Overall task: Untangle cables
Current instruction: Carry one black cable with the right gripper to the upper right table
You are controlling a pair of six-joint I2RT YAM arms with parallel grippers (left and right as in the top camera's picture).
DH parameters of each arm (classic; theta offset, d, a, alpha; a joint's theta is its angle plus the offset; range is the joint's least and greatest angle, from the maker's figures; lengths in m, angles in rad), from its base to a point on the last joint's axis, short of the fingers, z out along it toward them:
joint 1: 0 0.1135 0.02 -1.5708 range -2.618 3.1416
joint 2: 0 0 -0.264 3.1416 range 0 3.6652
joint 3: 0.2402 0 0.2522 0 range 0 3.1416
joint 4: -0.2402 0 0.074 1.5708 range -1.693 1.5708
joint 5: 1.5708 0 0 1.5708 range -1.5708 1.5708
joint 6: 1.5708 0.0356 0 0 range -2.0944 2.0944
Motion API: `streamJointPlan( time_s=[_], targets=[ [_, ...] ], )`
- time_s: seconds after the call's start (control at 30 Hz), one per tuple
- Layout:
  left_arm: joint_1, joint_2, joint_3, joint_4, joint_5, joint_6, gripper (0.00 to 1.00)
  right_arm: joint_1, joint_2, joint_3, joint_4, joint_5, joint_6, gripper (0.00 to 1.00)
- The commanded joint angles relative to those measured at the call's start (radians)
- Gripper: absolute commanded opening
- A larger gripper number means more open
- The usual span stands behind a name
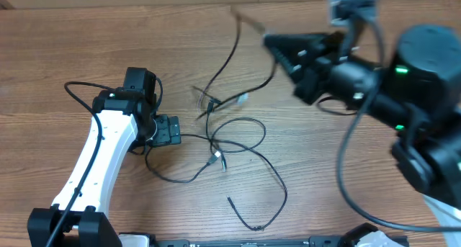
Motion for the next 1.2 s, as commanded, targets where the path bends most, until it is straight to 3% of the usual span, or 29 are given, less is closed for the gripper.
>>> streamJointPlan(
  time_s=[0.0,0.27,0.6,1.17],
  targets=[
    [0.002,0.004,-0.006,0.001,0.018,-0.018,1.0,-0.072,-0.047,0.022,0.032,0.032,0.004,0.04],
    [0.002,0.004,-0.006,0.014,0.06,-0.018,1.0,-0.237,-0.072,0.022,0.065,0.028,0.11,0.04],
    [0.002,0.004,-0.006,0.054,0.147,-0.022,0.99,-0.252,-0.072,0.022,0.263,-0.019,0.196,0.04],
    [0.002,0.004,-0.006,0.085,0.141,-0.022,1.0,-0.252,0.058,0.021,0.043,0.208,0.176,0.04]
  ],
)
